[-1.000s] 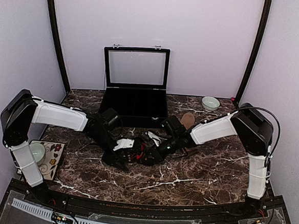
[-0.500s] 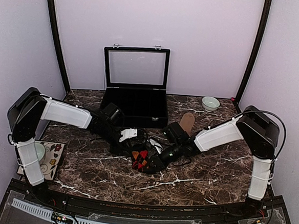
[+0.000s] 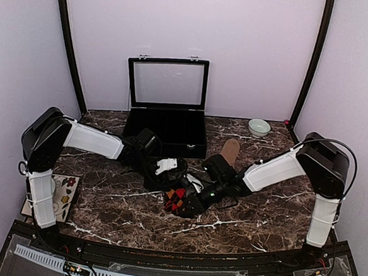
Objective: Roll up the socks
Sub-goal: Roll the sock at the center of the board.
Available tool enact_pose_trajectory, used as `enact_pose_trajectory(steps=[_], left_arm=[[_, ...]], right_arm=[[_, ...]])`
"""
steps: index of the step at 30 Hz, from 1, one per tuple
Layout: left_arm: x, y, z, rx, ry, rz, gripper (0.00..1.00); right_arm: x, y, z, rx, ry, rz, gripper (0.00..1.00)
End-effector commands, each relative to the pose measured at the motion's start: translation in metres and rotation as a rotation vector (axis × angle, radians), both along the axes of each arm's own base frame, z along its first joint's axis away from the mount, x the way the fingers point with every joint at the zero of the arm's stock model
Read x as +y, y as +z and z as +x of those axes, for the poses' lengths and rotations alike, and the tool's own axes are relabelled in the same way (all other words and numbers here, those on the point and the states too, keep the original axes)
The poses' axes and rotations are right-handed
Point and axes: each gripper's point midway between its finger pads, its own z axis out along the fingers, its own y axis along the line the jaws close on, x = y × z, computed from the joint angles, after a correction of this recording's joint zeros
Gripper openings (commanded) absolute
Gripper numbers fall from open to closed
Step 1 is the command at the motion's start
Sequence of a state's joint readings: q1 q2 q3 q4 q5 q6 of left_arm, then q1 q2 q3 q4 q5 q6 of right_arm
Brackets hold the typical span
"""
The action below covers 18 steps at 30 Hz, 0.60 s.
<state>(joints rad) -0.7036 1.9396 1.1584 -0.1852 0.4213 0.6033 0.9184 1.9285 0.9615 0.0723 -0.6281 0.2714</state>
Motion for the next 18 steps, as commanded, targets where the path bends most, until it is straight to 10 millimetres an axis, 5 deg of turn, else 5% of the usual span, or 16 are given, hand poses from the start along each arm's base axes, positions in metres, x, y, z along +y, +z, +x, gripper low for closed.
enact_pose_trajectory(steps=[1, 6, 12, 18], left_arm=[[0.009, -0.019, -0.013, 0.073, 0.017, 0.06, 0.37], [0.006, -0.02, -0.022, 0.077, -0.025, 0.058, 0.37], [0.0, -0.026, -0.022, 0.121, -0.021, 0.062, 0.37], [-0.007, -0.028, -0.023, 0.175, -0.019, 0.059, 0.37]], right_arm=[[-0.032, -0.054, -0.033, 0.105, -0.004, -0.19, 0.0], [-0.031, -0.054, -0.033, 0.108, -0.028, -0.153, 0.0], [-0.023, -0.032, -0.022, -0.152, 0.017, -0.076, 0.0], [-0.027, -0.045, -0.026, -0.21, 0.064, -0.153, 0.0]])
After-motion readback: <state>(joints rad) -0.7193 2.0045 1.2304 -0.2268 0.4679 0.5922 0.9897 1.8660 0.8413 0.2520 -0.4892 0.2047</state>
